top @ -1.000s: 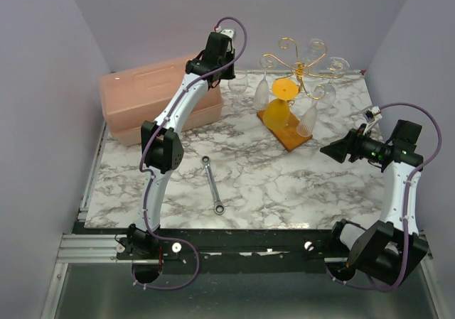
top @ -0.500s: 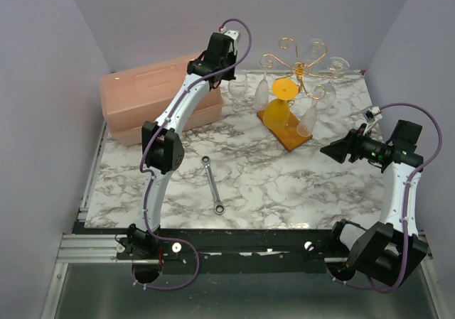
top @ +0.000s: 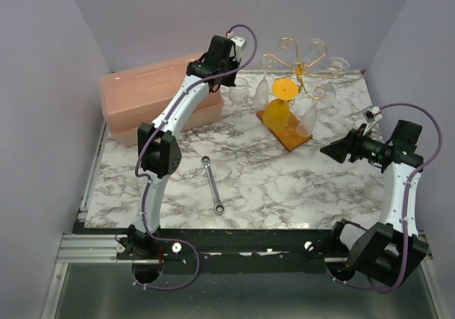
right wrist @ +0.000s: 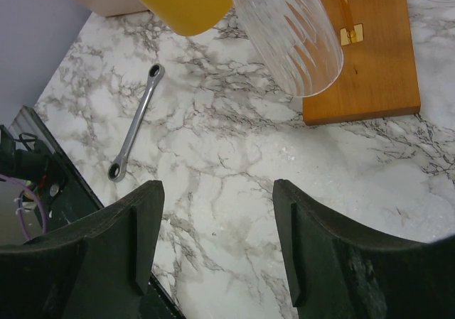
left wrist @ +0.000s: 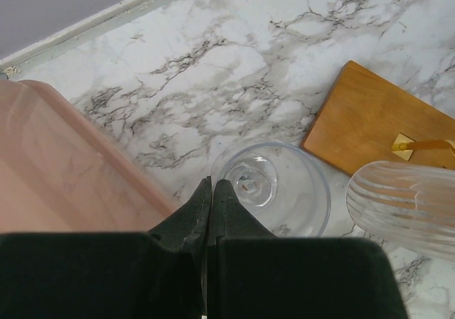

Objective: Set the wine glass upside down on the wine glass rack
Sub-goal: Move the wine glass to the center of the board.

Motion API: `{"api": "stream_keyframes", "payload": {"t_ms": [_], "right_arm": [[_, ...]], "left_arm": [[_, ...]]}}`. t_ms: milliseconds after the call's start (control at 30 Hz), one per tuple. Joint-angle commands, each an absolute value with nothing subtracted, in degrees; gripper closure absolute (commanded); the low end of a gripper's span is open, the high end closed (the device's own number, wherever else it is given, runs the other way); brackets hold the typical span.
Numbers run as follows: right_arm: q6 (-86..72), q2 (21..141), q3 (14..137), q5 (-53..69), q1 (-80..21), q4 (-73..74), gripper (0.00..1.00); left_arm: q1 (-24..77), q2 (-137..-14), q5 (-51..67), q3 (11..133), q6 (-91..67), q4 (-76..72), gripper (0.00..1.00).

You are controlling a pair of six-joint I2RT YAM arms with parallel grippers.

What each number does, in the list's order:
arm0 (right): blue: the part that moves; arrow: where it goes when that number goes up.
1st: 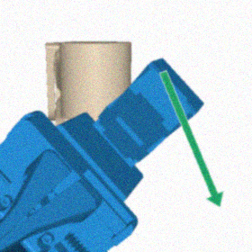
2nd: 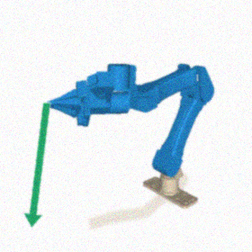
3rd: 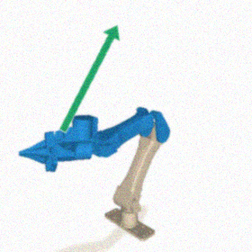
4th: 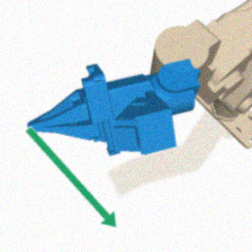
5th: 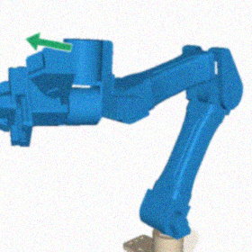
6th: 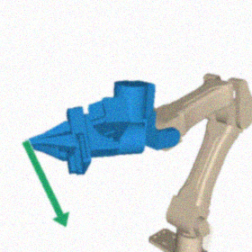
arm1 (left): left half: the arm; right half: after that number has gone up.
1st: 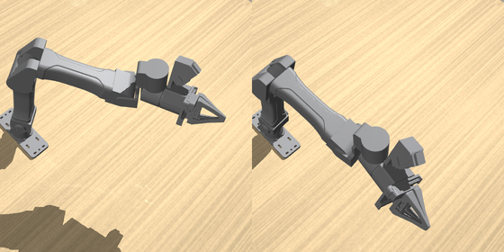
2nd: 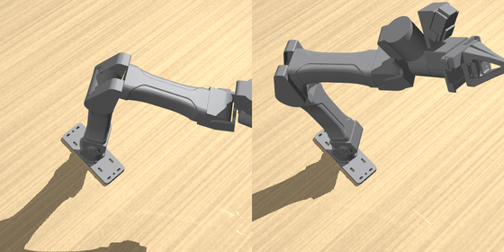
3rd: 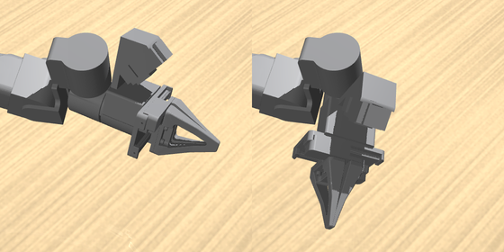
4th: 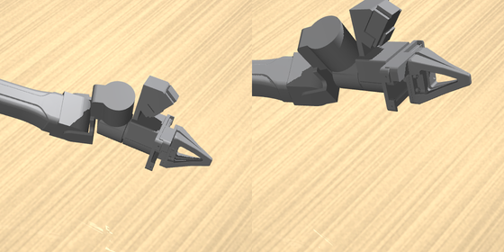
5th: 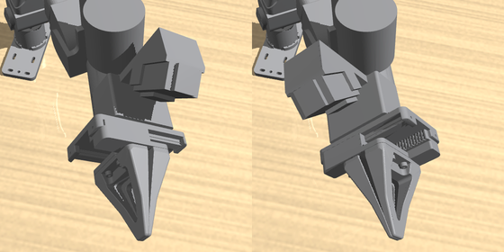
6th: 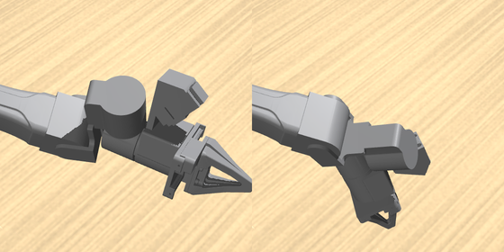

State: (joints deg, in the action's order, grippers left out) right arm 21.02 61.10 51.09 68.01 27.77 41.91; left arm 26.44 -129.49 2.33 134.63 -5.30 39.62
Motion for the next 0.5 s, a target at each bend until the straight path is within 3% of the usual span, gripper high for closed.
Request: {"api": "stream_keyframes", "payload": {"t_ms": [0, 467], "right_arm": [[21.8, 60.2, 51.0, 68.6, 27.9, 42.3, 0.31], [22.2, 60.1, 51.2, 69.1, 27.8, 42.6, 0.30]], "left_arm": [[27.4, -123.3, 6.0, 131.7, -2.6, 40.2, 1.00], [30.2, -107.3, 9.1, 105.5, -1.1, 31.8, 1.00]]}}
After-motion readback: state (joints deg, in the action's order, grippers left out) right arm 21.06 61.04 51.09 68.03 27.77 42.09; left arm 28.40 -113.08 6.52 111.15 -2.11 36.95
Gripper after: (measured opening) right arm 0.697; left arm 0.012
